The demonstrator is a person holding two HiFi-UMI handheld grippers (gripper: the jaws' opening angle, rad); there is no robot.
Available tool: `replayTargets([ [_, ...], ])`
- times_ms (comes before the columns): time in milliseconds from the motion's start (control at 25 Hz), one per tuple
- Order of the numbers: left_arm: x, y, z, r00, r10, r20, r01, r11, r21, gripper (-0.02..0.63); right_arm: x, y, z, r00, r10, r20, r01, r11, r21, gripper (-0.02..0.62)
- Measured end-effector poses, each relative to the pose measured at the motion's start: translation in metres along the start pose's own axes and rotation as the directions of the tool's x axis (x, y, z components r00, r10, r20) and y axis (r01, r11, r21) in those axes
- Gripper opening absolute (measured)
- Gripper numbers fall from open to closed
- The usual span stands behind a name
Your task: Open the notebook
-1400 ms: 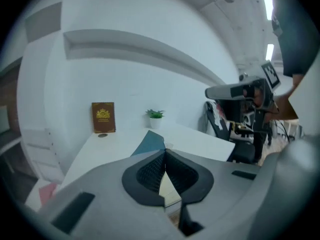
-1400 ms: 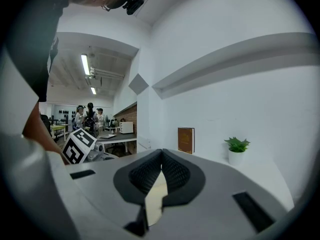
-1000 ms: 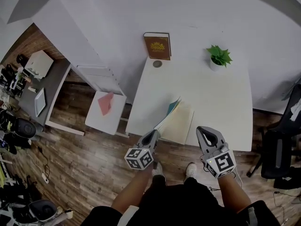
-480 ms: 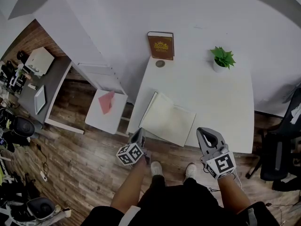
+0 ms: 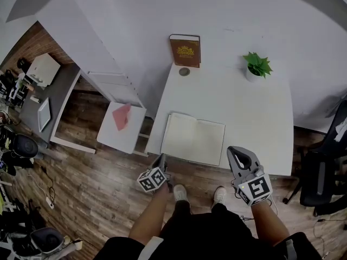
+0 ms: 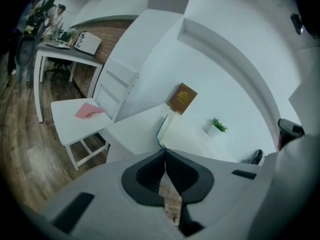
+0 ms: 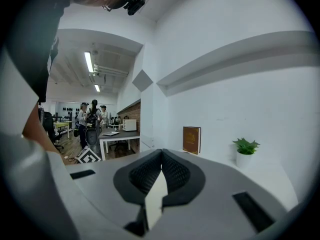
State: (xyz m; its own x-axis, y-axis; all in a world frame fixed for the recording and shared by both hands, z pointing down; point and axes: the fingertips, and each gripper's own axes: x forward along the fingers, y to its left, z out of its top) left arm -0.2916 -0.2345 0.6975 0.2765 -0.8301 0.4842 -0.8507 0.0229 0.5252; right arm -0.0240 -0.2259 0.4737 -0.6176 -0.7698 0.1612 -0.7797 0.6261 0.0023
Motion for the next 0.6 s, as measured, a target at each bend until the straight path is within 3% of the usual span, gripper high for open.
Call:
replayTargets([
  [120, 0.001, 0.008, -0.002, 0.998, 0.065, -0.020, -0.063, 0.993, 0.098, 0.020, 0.002, 0.002, 0.001, 1.000, -0.002, -0.003, 0.002, 1.000, 0.007, 0.004],
  [200, -0.004, 0.018, 0.000, 0.990, 0.138, -0.011, -0.134, 0.978, 0.159, 0.085, 0.003, 0.004, 0.001, 1.000, -0.002, -0.002, 0.002, 1.000, 0.007, 0.004],
  [280, -0.013, 0.026, 0.007, 0.983, 0.182, 0.023, -0.183, 0.967, 0.179, 0.143, 0.003, 0.004, 0.001, 1.000, -0.004, 0.002, 0.004, 1.000, 0.009, 0.003],
  [360, -0.025, 0.026, 0.018, 0.977, 0.199, 0.070, -0.209, 0.958, 0.198, 0.143, 0.001, 0.004, 0.001, 1.000, -0.003, 0.004, 0.003, 1.000, 0.008, 0.004],
  [480, -0.038, 0.006, 0.046, 0.975, 0.165, 0.147, -0.201, 0.940, 0.276, 0.143, 0.000, 0.003, 0.003, 1.000, -0.003, 0.012, 0.003, 1.000, -0.001, 0.005],
  [600, -0.046, -0.036, 0.077, 0.974, 0.070, 0.217, -0.153, 0.905, 0.396, 0.143, -0.001, 0.005, 0.005, 1.000, -0.006, 0.017, 0.006, 1.000, 0.008, 0.004],
])
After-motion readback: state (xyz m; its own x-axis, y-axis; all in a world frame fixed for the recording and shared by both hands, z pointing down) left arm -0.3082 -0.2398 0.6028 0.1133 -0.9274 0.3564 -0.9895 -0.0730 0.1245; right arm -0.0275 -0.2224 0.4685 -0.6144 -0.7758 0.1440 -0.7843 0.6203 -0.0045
